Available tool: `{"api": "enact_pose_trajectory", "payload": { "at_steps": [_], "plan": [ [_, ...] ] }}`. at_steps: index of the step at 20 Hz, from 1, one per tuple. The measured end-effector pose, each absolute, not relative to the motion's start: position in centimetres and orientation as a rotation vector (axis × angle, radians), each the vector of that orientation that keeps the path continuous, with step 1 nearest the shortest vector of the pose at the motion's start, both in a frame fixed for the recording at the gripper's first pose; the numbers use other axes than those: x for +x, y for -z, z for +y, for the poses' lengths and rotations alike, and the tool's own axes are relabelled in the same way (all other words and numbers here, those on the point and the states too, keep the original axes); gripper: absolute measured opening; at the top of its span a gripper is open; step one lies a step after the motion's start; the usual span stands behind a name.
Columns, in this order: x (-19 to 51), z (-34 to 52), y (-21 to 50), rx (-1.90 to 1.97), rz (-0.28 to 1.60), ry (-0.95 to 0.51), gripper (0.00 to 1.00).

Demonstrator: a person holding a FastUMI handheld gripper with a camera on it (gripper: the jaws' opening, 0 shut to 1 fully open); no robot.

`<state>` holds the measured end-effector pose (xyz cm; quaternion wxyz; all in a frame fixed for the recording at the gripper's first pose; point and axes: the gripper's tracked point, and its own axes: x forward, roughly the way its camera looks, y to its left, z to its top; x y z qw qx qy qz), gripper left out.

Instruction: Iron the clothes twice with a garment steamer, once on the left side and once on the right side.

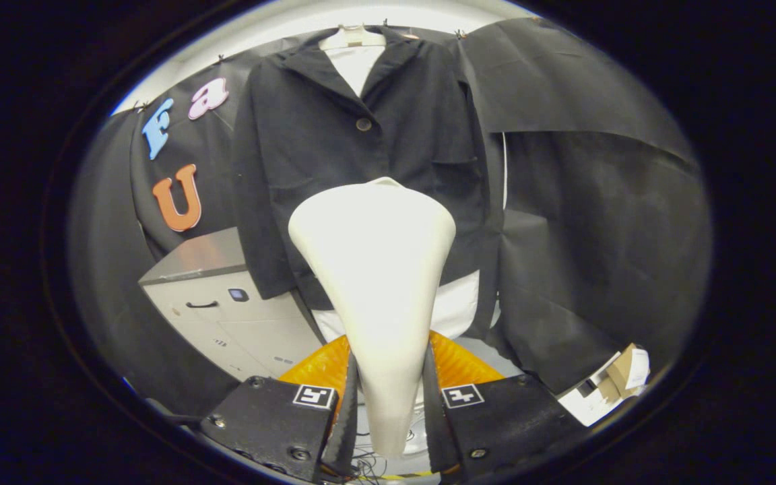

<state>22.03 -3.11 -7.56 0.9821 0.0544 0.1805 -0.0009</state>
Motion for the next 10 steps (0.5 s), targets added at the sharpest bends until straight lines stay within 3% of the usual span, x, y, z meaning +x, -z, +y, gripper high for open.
{"api": "enact_pose_trajectory", "payload": {
  "at_steps": [10],
  "plan": [
    [15.8, 1.1, 2.7, 0.089, 0.287, -0.065, 0.45]
  ]
}}
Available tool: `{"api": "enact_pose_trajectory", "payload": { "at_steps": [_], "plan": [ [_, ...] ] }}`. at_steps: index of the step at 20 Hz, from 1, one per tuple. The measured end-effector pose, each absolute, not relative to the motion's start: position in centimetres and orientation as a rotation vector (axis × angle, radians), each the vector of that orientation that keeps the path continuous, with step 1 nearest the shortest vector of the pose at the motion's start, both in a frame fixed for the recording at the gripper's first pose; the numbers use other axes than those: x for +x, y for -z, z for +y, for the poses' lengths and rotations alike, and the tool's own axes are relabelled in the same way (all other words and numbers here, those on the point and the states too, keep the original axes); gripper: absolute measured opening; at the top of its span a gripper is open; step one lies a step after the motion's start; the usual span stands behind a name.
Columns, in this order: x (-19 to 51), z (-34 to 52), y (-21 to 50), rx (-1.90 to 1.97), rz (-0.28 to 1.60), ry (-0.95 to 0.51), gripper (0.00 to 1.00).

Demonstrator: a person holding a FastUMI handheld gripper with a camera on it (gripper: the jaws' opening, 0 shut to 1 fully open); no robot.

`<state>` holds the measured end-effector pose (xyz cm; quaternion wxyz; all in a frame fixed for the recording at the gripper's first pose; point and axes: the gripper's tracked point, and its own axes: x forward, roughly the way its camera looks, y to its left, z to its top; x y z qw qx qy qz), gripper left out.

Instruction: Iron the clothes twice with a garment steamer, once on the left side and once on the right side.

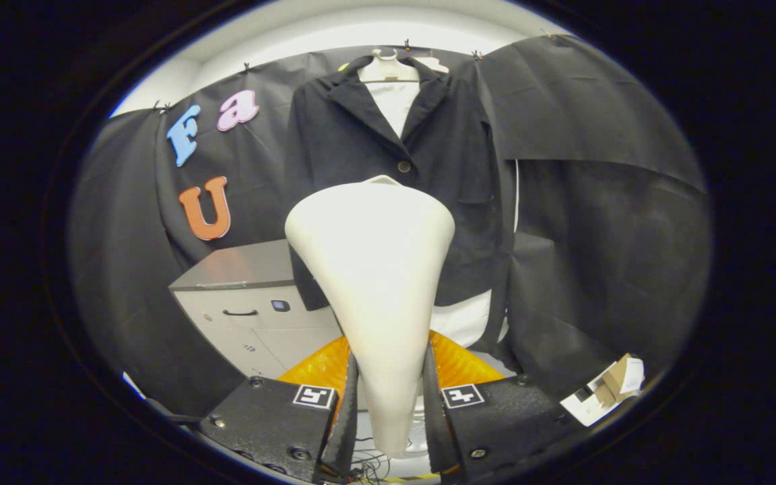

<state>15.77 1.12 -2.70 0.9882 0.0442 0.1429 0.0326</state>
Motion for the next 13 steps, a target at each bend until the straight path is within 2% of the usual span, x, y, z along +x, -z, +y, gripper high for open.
{"api": "enact_pose_trajectory", "payload": {
  "at_steps": [13],
  "plan": [
    [7.7, 4.8, 2.5, 0.010, 0.224, -0.110, 0.45]
  ]
}}
